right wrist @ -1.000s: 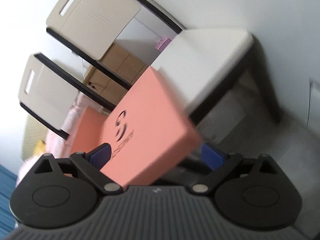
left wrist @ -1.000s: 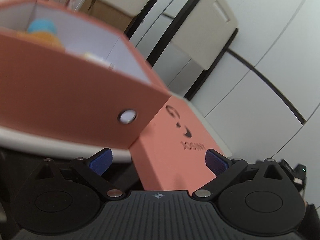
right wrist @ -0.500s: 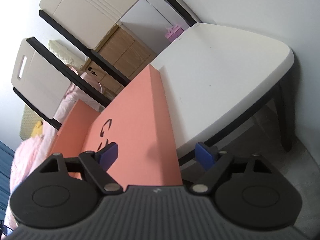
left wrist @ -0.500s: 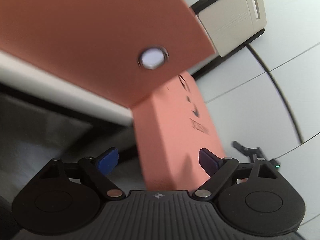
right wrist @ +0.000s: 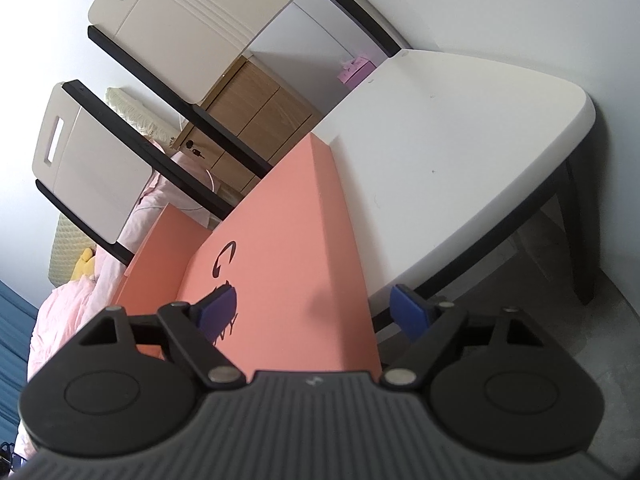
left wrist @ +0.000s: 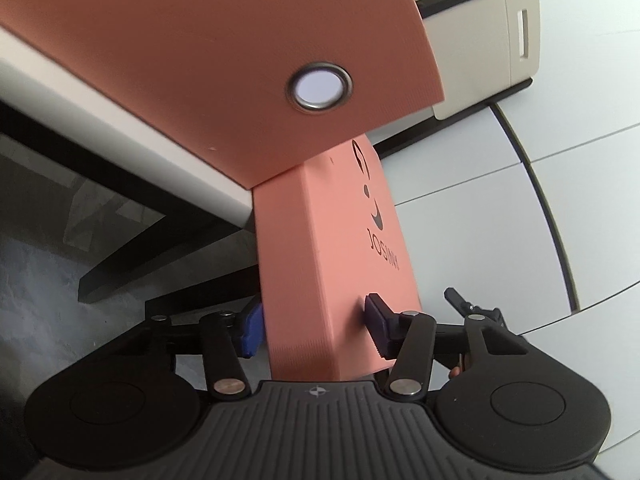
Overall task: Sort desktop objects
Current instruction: 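Grasp the opposite lid edge with the left gripper while the right gripper holds it, then lift and turn the lid with both grippers over the open box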
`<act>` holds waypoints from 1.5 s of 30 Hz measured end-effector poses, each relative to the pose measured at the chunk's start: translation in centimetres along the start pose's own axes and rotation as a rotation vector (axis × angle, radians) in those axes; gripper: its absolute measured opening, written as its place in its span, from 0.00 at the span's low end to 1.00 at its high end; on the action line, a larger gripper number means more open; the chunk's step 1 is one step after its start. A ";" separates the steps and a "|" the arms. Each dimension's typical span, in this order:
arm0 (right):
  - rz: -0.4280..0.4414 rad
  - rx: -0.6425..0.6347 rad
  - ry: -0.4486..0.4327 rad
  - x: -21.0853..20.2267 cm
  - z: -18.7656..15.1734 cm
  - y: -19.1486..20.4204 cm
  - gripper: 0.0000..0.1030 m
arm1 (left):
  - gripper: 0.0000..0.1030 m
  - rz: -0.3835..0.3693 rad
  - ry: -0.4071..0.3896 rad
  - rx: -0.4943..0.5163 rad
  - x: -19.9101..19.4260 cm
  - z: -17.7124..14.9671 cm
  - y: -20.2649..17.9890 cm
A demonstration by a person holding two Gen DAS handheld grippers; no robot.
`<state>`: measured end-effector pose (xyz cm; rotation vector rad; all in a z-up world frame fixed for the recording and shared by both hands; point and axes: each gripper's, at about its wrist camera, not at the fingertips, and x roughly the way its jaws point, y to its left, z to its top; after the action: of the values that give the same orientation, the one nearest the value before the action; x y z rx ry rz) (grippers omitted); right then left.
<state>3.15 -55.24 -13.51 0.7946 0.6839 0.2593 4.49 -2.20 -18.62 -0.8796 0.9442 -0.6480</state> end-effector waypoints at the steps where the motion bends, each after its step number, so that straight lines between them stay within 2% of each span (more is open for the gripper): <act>1: 0.007 0.003 0.004 -0.1 -0.1 -0.1 0.83 | 0.53 -0.001 0.001 -0.005 -0.3 -0.1 0.1; 9: 0.021 0.027 0.056 0.5 -0.8 -0.6 0.86 | 0.45 0.008 -0.008 -0.027 -2.2 -0.7 0.2; 17: 0.075 0.061 0.126 2.9 -1.3 -0.9 0.88 | 0.45 -0.017 0.006 -0.024 -1.8 -1.0 0.7; 20: 0.077 0.050 0.143 3.6 -1.4 -0.5 0.87 | 0.50 -0.019 0.022 -0.005 -1.3 -1.1 0.6; 22: 0.072 0.046 0.152 4.0 -1.5 -0.3 0.87 | 0.60 -0.033 0.041 0.010 -0.6 -1.3 0.4; 23: 0.069 0.040 0.154 4.1 -1.6 -0.2 0.87 | 0.61 -0.037 0.049 0.023 -0.2 -1.5 0.3; 26: 0.058 0.037 0.160 4.4 -1.7 -0.2 0.83 | 0.60 -0.023 0.038 0.061 0.2 -1.8 -0.2; 28: 0.047 0.034 0.164 4.4 -1.7 -0.3 0.73 | 0.58 0.000 0.007 0.070 0.1 -1.7 -0.2; 29: 0.055 0.040 0.167 4.3 -1.8 -0.3 0.72 | 0.58 -0.001 -0.001 0.070 0.0 -1.7 -0.2; 37: 0.115 0.045 0.112 1.2 -2.4 0.9 0.64 | 0.58 -0.075 -0.057 0.110 -2.3 -1.9 -2.1; 45: 0.181 0.016 0.010 -3.0 -2.8 3.3 0.60 | 0.60 -0.147 -0.097 0.128 -4.1 -1.4 -4.4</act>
<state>-0.89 -52.78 -11.12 0.8719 0.6248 0.4224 0.97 -1.64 -13.54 -0.8639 0.7475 -0.7764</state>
